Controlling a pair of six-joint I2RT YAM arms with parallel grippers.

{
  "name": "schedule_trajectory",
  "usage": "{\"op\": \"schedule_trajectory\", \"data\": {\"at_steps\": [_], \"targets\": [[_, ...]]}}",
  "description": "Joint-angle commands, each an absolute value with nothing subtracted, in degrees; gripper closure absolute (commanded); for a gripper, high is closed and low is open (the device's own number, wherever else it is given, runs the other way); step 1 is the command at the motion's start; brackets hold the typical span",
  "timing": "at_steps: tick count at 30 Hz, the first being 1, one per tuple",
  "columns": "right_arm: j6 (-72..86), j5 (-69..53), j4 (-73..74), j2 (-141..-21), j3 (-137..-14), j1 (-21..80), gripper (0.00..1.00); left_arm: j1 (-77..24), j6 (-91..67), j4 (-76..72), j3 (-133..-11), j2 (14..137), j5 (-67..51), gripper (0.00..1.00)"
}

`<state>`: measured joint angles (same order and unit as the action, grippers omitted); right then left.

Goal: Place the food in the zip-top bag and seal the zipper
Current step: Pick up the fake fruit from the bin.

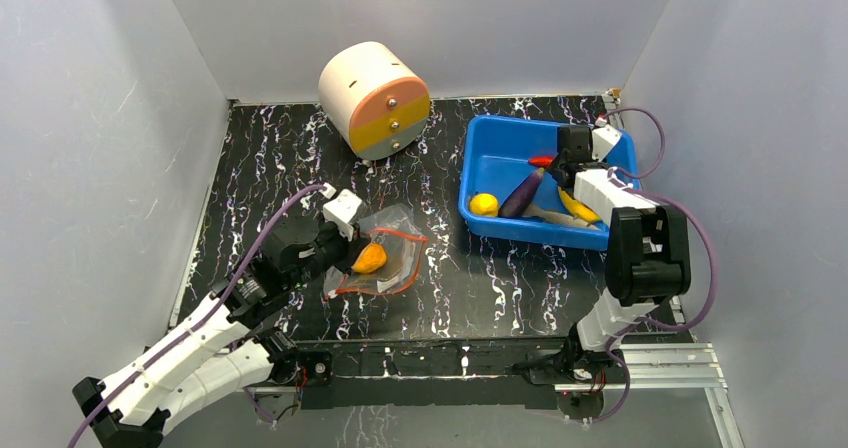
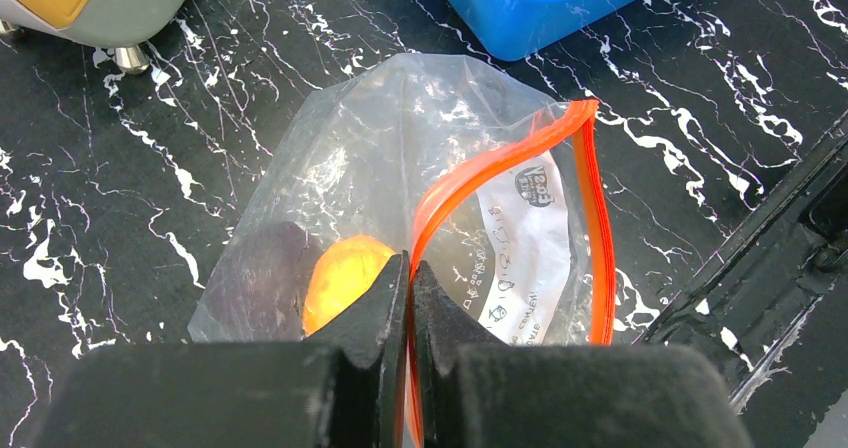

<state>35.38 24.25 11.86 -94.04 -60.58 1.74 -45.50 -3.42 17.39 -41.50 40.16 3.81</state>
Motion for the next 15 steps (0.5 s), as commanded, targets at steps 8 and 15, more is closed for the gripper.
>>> {"op": "schedule_trajectory", "data": {"at_steps": [8,15], "targets": [[33.7,39.2,14.8,-96.7,-68.4,-1.8,0.38,-45.3,-2.6,17.3,-41.2,40.0,3.3,1.00],[35.4,42.3,18.7,-94.6,-67.3,-3.7,0.15,-45.3,-2.8,17.6,-41.3,40.6,2.9,1.00]]}}
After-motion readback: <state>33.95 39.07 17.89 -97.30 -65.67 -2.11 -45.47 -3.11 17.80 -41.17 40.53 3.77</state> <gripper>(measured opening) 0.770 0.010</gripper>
